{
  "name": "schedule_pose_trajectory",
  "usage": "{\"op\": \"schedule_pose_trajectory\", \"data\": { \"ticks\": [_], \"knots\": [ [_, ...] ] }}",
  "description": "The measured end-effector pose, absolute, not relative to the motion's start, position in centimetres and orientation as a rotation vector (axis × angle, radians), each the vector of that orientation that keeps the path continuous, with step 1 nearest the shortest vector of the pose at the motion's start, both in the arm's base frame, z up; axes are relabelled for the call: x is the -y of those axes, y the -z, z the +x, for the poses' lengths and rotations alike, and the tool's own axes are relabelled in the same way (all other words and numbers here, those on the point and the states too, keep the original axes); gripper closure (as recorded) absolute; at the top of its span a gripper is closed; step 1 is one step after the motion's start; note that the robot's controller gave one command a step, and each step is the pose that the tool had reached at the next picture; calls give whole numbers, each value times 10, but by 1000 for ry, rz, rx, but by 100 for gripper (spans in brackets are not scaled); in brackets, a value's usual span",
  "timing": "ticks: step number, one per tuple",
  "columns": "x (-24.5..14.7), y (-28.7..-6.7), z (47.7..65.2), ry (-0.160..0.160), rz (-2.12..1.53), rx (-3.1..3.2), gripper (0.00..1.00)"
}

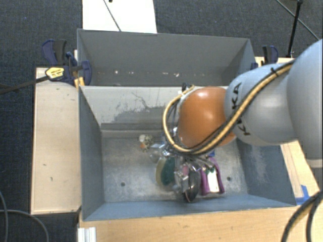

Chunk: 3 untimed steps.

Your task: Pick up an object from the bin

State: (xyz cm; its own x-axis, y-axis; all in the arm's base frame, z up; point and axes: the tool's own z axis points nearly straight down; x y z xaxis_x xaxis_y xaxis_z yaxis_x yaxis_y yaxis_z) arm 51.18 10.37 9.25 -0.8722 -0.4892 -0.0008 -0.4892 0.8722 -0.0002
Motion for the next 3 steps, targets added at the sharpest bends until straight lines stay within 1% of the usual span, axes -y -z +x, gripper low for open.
{"op": "schedule_pose_trajectory", "data": {
  "ticks": [1, 2, 3],
  "knots": [
    [-125, -77, 524, -2, -1036, -2962, 0],
    [-77, -70, 517, -2, -1207, -2902, 0],
    [-57, -70, 540, -1, -1258, -2876, 0]
  ]
}}
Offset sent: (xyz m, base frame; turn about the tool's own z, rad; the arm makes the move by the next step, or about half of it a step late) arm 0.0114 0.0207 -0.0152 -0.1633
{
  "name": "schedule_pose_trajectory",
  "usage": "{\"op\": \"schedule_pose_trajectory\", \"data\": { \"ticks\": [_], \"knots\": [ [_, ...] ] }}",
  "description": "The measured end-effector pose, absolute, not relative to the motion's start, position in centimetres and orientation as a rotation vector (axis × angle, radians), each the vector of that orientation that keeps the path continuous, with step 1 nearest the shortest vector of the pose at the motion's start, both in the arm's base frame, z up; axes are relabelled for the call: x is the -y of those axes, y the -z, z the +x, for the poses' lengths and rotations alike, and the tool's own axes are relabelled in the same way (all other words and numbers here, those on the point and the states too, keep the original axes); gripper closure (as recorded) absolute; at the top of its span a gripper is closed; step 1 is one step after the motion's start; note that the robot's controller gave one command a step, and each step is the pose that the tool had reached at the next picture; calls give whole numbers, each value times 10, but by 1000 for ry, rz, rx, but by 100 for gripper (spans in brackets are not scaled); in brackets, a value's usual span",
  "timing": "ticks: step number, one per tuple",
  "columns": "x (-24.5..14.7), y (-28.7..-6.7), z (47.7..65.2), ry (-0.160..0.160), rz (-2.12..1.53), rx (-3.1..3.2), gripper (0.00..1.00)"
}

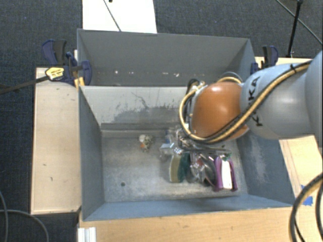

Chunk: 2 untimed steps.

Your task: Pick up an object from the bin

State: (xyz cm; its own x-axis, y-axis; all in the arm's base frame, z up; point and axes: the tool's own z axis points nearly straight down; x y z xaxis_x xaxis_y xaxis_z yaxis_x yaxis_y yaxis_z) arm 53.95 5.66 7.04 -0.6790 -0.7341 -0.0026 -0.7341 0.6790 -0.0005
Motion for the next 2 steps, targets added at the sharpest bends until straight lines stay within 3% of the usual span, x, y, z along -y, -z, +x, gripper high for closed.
{"op": "schedule_pose_trajectory", "data": {
  "ticks": [1, 2],
  "knots": [
    [-58, -70, 539, -3, -1254, -2878, 100],
    [-65, -221, 544, 4, -1399, -2802, 100]
  ]
}}
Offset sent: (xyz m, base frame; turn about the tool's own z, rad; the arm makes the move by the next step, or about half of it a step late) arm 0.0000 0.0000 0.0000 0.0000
